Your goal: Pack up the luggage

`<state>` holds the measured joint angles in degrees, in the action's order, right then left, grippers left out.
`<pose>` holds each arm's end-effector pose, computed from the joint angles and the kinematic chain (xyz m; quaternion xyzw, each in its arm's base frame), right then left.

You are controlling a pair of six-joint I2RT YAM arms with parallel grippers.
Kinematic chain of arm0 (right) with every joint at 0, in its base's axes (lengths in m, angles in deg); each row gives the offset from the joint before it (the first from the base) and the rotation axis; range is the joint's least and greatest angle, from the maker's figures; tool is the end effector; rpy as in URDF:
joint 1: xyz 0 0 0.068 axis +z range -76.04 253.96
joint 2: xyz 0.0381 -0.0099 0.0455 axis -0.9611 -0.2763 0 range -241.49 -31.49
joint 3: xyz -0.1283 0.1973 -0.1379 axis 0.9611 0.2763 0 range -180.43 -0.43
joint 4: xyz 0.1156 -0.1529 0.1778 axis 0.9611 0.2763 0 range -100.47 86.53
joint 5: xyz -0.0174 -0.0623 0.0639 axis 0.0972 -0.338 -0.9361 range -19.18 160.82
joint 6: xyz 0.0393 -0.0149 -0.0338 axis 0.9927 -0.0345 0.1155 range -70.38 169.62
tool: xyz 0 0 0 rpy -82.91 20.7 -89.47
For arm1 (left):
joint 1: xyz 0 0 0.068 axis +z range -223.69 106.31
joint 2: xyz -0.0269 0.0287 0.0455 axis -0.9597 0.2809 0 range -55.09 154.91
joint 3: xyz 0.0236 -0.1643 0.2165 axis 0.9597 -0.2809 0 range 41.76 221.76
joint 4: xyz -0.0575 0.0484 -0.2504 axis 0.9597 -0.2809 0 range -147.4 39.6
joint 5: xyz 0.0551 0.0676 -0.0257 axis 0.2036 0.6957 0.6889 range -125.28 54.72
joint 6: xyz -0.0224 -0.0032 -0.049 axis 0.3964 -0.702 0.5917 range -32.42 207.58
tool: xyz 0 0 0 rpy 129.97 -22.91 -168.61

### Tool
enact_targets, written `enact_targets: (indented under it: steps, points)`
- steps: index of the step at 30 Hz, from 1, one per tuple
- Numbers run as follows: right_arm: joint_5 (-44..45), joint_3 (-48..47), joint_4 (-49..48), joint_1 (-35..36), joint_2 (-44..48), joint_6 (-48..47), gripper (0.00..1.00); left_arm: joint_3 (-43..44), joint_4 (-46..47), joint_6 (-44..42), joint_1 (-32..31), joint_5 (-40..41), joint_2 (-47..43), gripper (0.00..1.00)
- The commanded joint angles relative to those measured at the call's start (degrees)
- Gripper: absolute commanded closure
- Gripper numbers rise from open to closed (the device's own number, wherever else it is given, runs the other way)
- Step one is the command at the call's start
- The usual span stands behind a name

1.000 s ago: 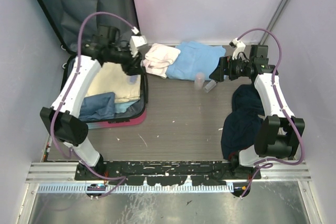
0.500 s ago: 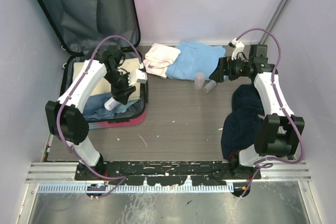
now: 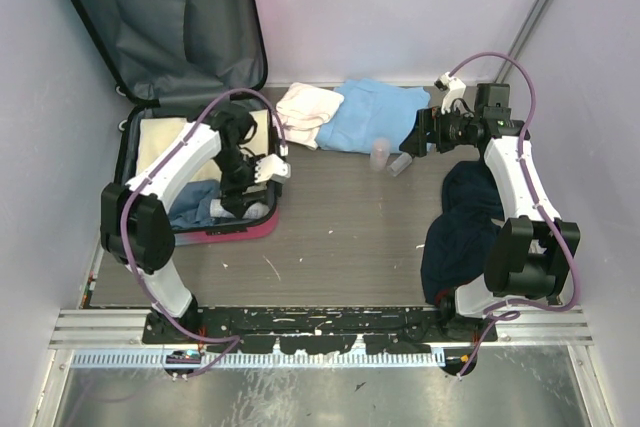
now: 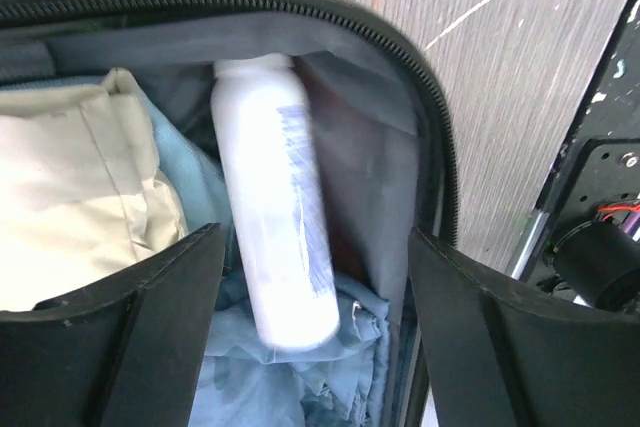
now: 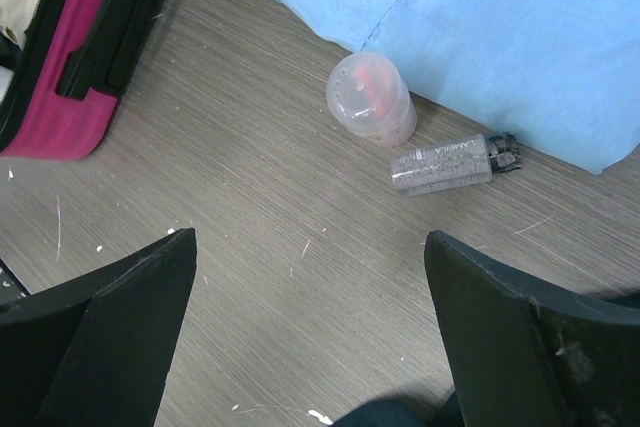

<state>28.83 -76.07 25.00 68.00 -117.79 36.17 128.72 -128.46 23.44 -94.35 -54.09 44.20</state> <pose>0.3252 -0.0100 0.3181 -0.1901 0.8554 0.2689 0.3998 0.2898 -0.1216 0.2726 0.6648 0.7289 -0.1530 0.0573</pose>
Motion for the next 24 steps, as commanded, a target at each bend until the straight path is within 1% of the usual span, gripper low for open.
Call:
enact_targets:
  steps: [1, 2, 4, 6, 8, 10, 12, 14, 15, 17, 18, 20, 24]
  points:
    - [0.76, -2.05, -1.07, 0.24, 0.43, -0.42, 0.0, 7.25, -2.77, 0.17, -0.69, -6.44, -1.07, 0.17]
    - [0.77, -2.05, -1.05, 0.24, 0.45, -0.36, 0.0, 9.16, -2.61, 1.12, -0.69, -7.95, -0.82, 0.14]
    - [0.63, -1.89, -1.0, 0.24, 0.52, -0.28, 0.0, 12.7, -0.92, 3.58, -0.69, -11.53, -0.33, 0.13]
    - [0.61, -1.66, -1.2, 0.24, 0.53, -0.05, 0.0, 14.61, 4.12, 8.35, -0.76, -15.95, -0.09, 0.13]
    - [0.73, -1.34, -1.45, 0.24, 0.44, 0.22, 0.0, 15.05, 11.48, 14.97, -1.48, -20.1, 0.36, 0.13]
    - [0.84, -0.98, -1.93, 0.22, 0.48, 0.64, 0.0, 13.47, 22.63, 23.98, -3.34, -21.81, 0.61, 0.13]
    - [0.99, -0.9, -2.14, 0.23, 0.52, 0.87, 0.0, 11.3, 36.88, 33.24, -5.73, -22.15, 1.13, 0.13]
    - [1.53, -0.98, -2.13, 0.18, 0.67, 0.76, 0.0, 8.78, 47.93, 40.76, -7.95, -21.8, 2.18, 0.13]
    - [1.87, -1.07, -2.15, 0.16, 0.69, 0.59, 0.0, 5.9, 54.76, 43.99, -8.82, -21.16, 2.76, 0.1]
    - [2.44, -1.19, -2.15, 0.08, 0.74, 0.18, 0.0, 1.23, 68.38, 49.22, -10.18, -20.22, 4.14, 0.07]
    - [2.71, -1.19, -2.15, 0.02, 0.78, -0.1, 0.0, 0.45, 73.22, 50.53, -10.93, -19.35, 5.54, 0.06]
    - [3.25, -1.19, -2.15, -0.14, 0.92, -0.45, 0.0, 2.5, 78.02, 52.91, -12.4, -17.34, 9.83, 0.05]
    - [4.21, -1.06, -2.35, -1.01, 0.96, -0.15, 0.0, 11.34, 81.05, 57.75, -13.81, -15.11, 20.64, 0.04]
